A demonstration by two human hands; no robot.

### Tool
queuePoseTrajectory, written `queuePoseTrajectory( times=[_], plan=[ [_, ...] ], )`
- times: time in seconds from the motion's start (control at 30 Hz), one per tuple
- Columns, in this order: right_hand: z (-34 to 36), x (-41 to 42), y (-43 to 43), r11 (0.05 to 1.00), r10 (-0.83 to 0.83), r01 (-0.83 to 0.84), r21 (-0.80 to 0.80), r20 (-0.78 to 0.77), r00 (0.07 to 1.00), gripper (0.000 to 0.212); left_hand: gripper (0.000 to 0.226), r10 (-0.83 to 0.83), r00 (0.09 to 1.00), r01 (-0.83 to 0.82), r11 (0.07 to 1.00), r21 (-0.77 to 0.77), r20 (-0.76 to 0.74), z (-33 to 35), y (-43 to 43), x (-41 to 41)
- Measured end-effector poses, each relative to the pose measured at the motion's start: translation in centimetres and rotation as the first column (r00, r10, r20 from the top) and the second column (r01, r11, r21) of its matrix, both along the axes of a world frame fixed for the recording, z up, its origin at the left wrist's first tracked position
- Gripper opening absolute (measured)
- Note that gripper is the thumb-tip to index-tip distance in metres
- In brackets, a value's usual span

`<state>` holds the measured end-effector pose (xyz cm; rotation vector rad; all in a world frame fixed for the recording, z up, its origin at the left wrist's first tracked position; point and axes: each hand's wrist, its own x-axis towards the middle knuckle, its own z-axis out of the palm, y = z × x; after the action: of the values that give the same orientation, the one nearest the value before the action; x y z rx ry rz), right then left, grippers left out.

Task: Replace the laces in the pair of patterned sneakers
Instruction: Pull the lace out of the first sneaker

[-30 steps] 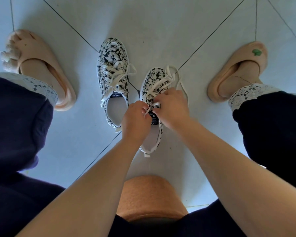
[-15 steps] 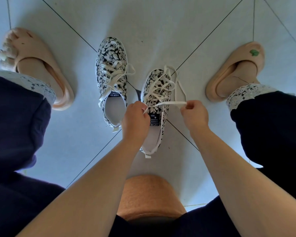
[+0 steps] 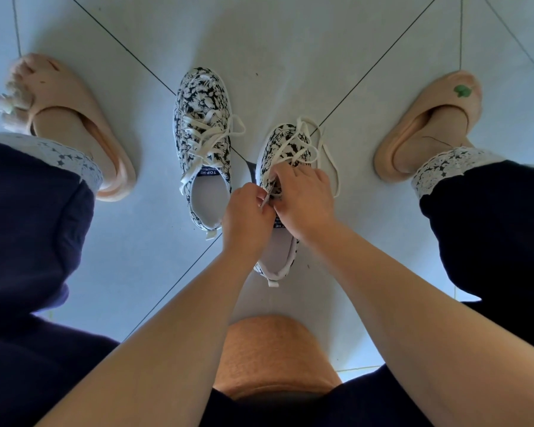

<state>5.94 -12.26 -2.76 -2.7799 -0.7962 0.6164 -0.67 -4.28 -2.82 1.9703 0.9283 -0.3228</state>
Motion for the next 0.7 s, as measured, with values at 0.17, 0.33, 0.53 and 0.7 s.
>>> queuePoseTrajectory(
  times=[0.17,0.33,0.53,0.7],
  plan=[
    [0.2,-0.2,-0.7,0.987,-0.108,0.12,0.103,-0.114,0.988,0.028,0.019,-0.026,1.0,0.026,1.0,0.002,-0.009,0.1,-0.2,-0.3],
    [1.8,3.0,-6.4,0.332,-0.897,0.899,0.286,-0.198,0.394,0.021,0.018,-0.01,1.0,0.01,1.0,-0.013,0.011,0.1,-0.1,-0.4],
    [0.6,1.3,-5.1,0.763,-0.627,0.638,0.107,-0.12,0.77,0.026,0.019,-0.032,0.999,0.032,0.999,0.001,0.009,0.1,-0.2,-0.5],
    [-0.1,-0.8,-0.6,0.996,-0.013,0.009,-0.086,-0.047,0.999,0.023,0.019,-0.047,0.999,0.047,0.999,-0.005,-0.007,0.0,0.1,-0.6]
  ],
)
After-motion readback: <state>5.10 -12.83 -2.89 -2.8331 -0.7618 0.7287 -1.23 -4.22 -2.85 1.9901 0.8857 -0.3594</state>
